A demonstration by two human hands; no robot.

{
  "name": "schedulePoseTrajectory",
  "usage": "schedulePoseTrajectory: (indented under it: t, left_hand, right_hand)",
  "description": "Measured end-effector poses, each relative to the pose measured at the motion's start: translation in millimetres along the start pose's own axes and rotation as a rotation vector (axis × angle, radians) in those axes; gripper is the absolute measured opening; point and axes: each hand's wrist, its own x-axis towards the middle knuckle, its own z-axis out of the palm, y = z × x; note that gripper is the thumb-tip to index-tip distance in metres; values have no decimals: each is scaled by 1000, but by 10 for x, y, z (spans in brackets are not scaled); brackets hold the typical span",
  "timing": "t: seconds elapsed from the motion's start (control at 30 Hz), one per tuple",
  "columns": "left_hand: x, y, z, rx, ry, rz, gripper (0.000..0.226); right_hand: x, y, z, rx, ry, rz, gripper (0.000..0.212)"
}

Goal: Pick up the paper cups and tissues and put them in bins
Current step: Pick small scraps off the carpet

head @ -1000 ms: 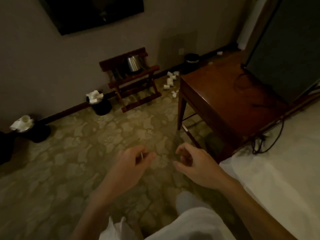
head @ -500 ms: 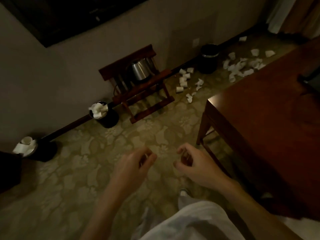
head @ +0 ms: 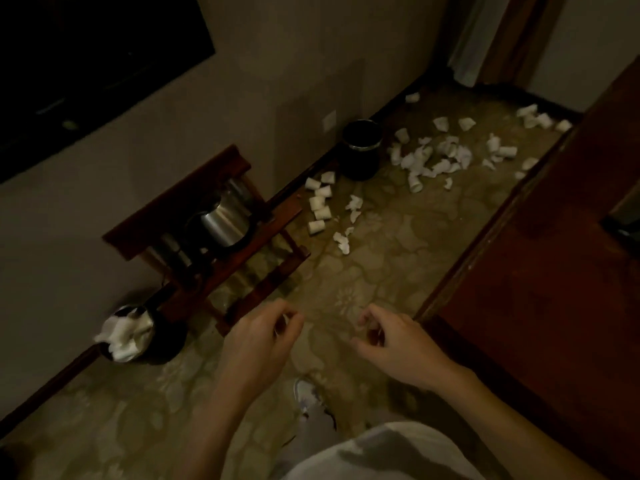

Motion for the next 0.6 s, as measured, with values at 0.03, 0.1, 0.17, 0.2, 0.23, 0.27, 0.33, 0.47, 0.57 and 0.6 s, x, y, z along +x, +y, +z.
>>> schedulePoseTrajectory:
  t: [0.03, 0.1, 0.17, 0.2, 0.23, 0.27, 0.33, 0.47, 0.57, 0.6]
  left_hand:
    - [285, -38, -27, 39, -45, 40, 16]
    - [840, -58, -77, 89, -150, 115, 17]
    - [1336, -2, -127, 87, -239, 155, 17]
    - [1564, 22, -113, 96, -265, 182, 17]
    - [1797, 57, -92, 119, -291, 208, 17]
    - [2030, 105, -76, 137, -320, 223, 18]
    - [2509, 206, -14, 145, -361, 244, 20]
    - [3251, 385, 131, 161, -400, 213, 18]
    - [3679, 462, 223, 175, -455, 163, 17]
    - [3818, 470, 245, 169, -452, 155, 17]
  right_hand:
    - [188, -46, -56, -4, 21, 21, 20]
    - [521, -107, -198, 9, 63, 67, 18]
    - [767, -142, -344, 65, 114, 112, 14]
    - [883, -128, -413, 82, 145, 119, 13]
    - [1003, -95, -479, 92, 169, 133, 12]
    - [1127, -71, -558, 105, 187, 155, 13]
    - [1420, -7, -745, 139, 231, 188, 15]
    - [2074, 214, -1164, 166, 195, 216, 16]
    - [2532, 327, -1460, 203, 123, 247, 18]
    - [2666, 358, -1561, 194, 99, 248, 20]
